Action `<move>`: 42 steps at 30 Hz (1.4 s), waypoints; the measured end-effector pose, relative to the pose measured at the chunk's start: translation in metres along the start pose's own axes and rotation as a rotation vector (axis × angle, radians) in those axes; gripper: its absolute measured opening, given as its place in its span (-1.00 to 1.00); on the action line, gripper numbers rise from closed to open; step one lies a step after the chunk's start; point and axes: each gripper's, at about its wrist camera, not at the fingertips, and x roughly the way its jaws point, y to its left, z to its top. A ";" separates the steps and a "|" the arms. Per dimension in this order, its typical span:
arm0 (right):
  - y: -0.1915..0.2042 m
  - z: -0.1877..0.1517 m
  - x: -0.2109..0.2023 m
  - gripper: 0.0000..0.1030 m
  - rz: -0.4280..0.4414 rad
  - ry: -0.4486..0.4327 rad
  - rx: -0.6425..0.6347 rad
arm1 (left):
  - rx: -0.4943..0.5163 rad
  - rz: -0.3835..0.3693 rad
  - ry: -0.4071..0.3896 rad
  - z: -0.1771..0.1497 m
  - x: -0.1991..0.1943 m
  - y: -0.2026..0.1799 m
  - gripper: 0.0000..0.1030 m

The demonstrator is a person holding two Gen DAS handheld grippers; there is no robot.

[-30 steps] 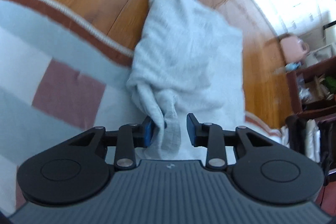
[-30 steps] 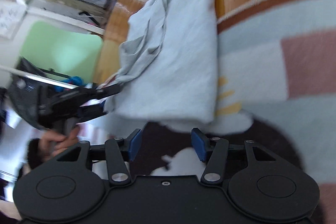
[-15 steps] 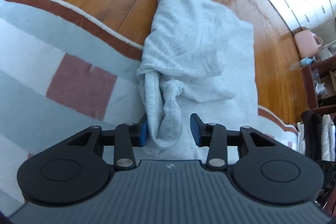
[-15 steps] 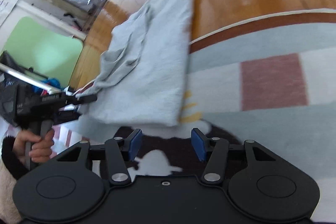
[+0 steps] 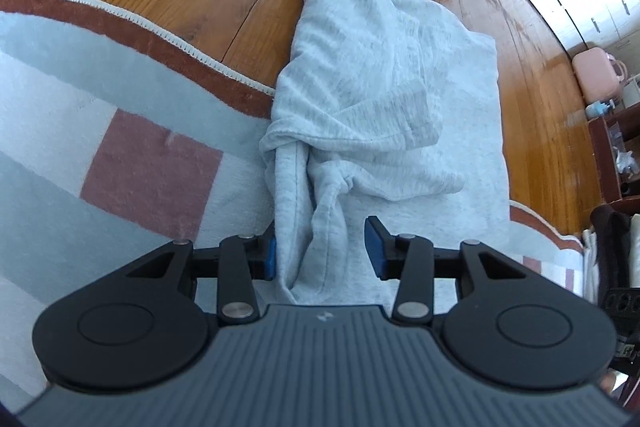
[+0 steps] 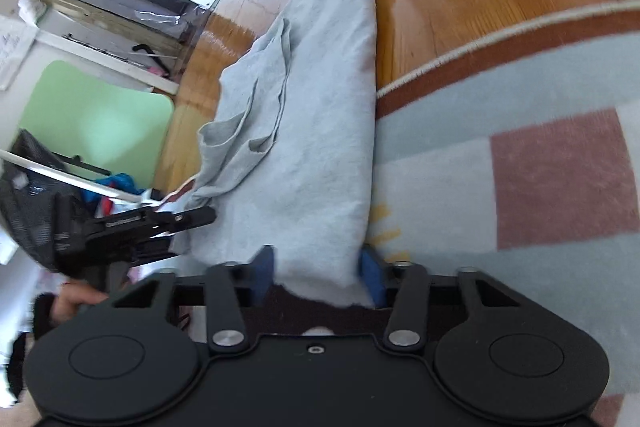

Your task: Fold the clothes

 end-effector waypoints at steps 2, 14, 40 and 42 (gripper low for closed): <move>0.006 -0.002 0.001 -0.74 -0.035 -0.029 -0.047 | 0.005 0.002 0.001 -0.002 -0.001 -0.002 -0.08; 0.039 0.010 -0.019 -0.78 -0.023 -0.124 -0.198 | -0.086 -0.126 -0.056 -0.009 0.000 0.003 -0.71; 0.060 -0.001 -0.010 -0.84 -0.093 -0.141 -0.372 | 0.368 0.027 -0.153 -0.013 -0.009 -0.057 -0.75; 0.074 0.000 -0.032 -0.84 -0.063 -0.198 -0.388 | 0.381 -0.026 -0.167 -0.018 -0.028 -0.066 -0.76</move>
